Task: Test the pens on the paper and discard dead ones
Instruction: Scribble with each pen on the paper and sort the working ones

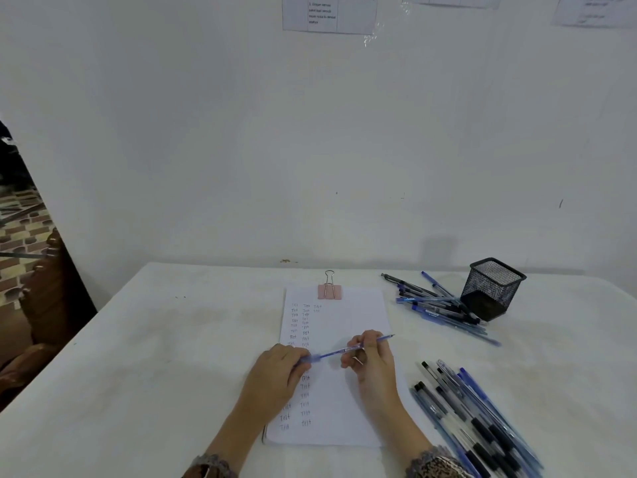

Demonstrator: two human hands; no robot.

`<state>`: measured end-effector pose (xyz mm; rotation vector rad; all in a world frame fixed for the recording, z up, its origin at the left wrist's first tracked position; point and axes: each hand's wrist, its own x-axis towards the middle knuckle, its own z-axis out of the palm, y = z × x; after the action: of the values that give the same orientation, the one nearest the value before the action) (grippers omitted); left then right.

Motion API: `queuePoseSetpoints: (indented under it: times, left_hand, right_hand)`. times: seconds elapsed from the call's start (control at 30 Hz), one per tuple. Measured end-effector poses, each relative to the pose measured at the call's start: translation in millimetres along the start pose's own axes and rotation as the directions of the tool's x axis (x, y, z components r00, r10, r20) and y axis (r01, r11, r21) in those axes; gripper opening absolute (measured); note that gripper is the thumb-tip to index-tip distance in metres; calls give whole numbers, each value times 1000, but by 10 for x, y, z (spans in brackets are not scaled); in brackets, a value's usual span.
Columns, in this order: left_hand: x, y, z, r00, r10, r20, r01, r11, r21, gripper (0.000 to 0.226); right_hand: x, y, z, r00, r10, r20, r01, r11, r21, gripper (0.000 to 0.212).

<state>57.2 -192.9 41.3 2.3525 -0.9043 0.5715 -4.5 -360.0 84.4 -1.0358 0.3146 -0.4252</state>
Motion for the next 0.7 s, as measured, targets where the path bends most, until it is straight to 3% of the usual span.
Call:
queuePoseSetpoints:
  times: [0.17, 0.37, 0.5, 0.53, 0.57, 0.6, 0.67, 0.7]
  left_hand:
    - [24, -32, 35, 1000, -19, -10, 19, 999, -26, 26]
    - [36, -21, -15, 999, -45, 21, 46, 998, -42, 24]
    - [25, 19, -52, 988, -135, 74, 143, 984, -109, 66]
    - [18, 19, -58, 987, -144, 76, 153, 980, -127, 67]
    - [13, 37, -76, 988, -141, 69, 149, 980, -131, 61]
    - [7, 49, -83, 991, -122, 53, 128, 983, -128, 54]
    - [19, 71, -97, 996, -83, 37, 87, 988, -129, 53]
    - [28, 76, -106, 993, -99, 59, 105, 986, -126, 60]
  right_hand:
    - [-58, 48, 93, 988, 3, 152, 21, 988, -155, 28]
    - [-93, -3, 82, 963, 94, 253, -53, 985, -166, 25]
    - [38, -380, -106, 959, 124, 255, -26, 933, -359, 6]
    - [72, -502, -134, 956, 132, 263, 22, 860, -510, 5]
    - [98, -613, -145, 942, 157, 297, 111, 689, -717, 5]
    - [122, -698, -132, 919, 209, 335, 227, 414, -881, 5]
    - [169, -803, -74, 881, 295, 371, 420, -123, -899, 10]
    - [202, -847, -34, 888, 276, 367, 436, -256, -863, 14]
